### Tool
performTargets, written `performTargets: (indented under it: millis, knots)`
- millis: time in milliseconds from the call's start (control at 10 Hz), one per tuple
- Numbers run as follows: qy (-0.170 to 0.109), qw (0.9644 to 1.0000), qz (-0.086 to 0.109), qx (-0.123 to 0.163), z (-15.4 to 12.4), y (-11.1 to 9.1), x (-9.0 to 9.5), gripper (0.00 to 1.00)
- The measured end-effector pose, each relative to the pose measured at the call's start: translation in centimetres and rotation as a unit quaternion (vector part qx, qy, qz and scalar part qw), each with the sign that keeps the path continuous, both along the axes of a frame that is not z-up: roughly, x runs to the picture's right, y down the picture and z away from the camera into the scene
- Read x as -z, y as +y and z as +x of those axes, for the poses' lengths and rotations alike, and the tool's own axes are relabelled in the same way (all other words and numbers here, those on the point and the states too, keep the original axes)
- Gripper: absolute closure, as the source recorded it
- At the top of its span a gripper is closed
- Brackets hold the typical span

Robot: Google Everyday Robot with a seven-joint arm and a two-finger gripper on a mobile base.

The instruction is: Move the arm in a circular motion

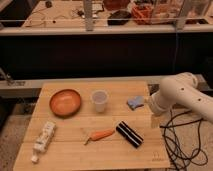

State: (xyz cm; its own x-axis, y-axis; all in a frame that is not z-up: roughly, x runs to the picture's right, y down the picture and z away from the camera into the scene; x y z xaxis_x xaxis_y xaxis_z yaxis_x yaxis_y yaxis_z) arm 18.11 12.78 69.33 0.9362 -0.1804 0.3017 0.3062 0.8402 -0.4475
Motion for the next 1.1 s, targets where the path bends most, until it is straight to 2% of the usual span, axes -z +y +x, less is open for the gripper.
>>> performTargets:
  millis: [100,300,400,600,800,1000,1100]
  knots:
    - [-0.014,0.9997,0.007,0.016,-3.1,-0.3,0.9,0.20]
    - [-0.040,0.9981,0.022,0.042,-7.5,-1.5,1.7,0.20]
    - [-0.064,0.9952,0.033,0.066,-11.1,-2.8,2.1,0.20]
    - [-0.092,0.9899,0.045,0.098,-15.2,-5.0,1.5,0.20]
    - [-0.117,0.9835,0.050,0.129,-18.2,-8.6,-1.1,0.20]
    - [-0.120,0.9811,0.054,0.142,-18.8,-12.0,-4.0,0.20]
    - [-0.113,0.9813,0.057,0.145,-18.3,-14.1,-6.2,0.20]
